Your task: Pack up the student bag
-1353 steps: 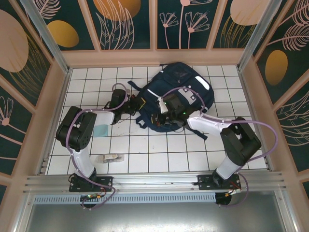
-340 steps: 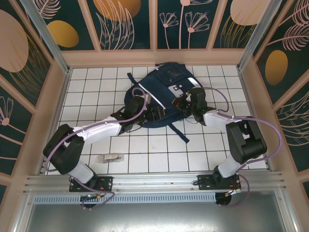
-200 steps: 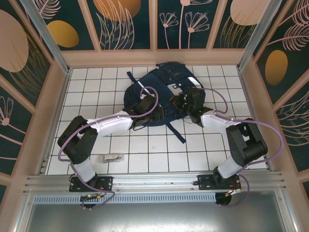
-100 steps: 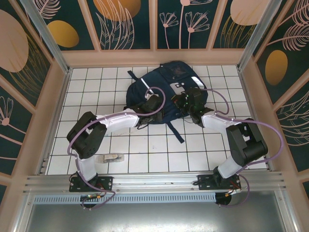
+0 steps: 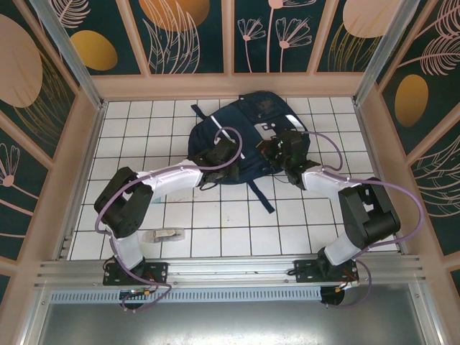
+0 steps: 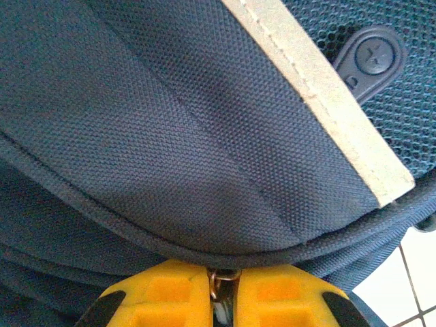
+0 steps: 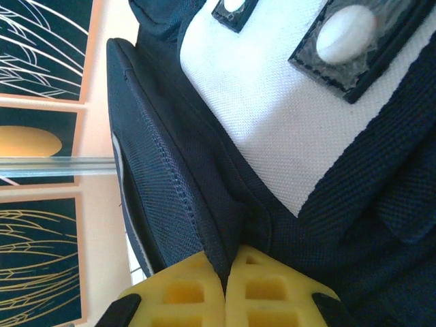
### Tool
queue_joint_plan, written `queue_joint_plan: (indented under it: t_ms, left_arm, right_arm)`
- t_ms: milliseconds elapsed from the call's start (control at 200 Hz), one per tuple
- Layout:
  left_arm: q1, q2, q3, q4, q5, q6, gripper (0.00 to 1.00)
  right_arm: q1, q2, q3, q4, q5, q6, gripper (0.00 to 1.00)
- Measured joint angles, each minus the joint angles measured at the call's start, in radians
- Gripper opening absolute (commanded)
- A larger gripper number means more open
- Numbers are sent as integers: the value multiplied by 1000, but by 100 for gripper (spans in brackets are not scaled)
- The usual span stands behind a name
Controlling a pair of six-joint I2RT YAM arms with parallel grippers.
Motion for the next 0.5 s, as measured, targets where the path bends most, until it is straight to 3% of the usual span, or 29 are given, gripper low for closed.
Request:
queue_joint_plan:
  t_ms: [140,360,500]
  left_arm:
    - [23,-21,-16,11,60,6,0]
    - [129,-56,-24,-28,97,175,0]
    - [135,-55,7,-71,103,260,0]
  right_arm:
    - [-3,-4,0,-3,-7,-24,0]
    - [-83,-14,0,-49,-140,-175,0]
    - [-105,-19,0,-71,-189,-238,0]
